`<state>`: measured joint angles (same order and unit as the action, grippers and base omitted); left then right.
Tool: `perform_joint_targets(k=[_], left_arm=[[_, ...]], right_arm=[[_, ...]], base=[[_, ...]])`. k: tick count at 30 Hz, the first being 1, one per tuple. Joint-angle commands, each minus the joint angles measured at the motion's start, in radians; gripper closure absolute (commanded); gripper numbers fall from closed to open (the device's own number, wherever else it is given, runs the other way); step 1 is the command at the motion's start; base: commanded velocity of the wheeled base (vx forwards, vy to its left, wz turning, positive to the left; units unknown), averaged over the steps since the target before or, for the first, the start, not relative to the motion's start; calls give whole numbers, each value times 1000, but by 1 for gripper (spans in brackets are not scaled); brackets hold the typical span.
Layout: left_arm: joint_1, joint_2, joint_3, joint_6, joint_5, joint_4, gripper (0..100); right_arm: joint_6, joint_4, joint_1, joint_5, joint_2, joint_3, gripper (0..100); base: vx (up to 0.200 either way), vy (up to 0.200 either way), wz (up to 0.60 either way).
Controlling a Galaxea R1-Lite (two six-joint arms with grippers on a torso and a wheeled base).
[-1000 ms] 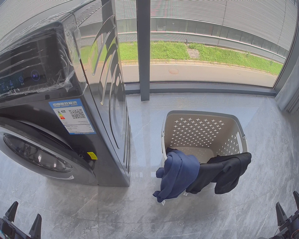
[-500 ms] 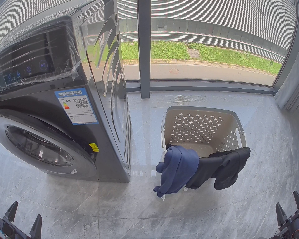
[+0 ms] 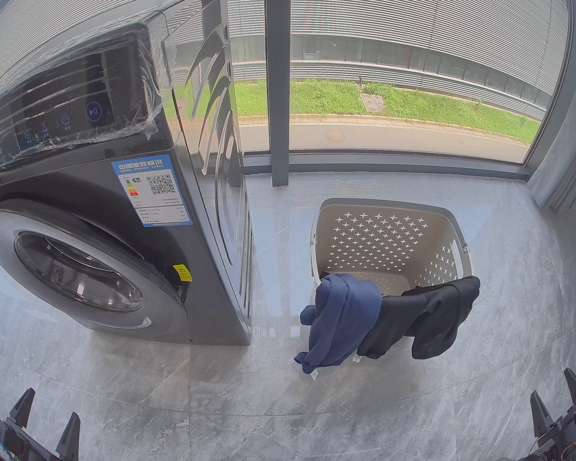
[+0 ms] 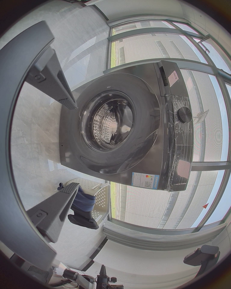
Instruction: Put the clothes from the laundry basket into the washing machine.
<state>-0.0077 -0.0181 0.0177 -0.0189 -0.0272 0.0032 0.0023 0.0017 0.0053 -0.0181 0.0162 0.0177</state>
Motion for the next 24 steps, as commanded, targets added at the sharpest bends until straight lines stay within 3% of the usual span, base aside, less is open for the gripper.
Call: perform_joint_targets(k=[1,21,24], left_arm=[[0,17,-16,1,0,0,0],[0,15,-16,-6,1,0,0],[-2,15,-16,-6,1,0,0]], right_arm=[[1,0,1,0,-16,-16,0],[1,0,1,0,-16,-16,0],[1,0,1,0,-16,-16,0]], base=[[0,200,0],[0,200,0],[0,0,0]])
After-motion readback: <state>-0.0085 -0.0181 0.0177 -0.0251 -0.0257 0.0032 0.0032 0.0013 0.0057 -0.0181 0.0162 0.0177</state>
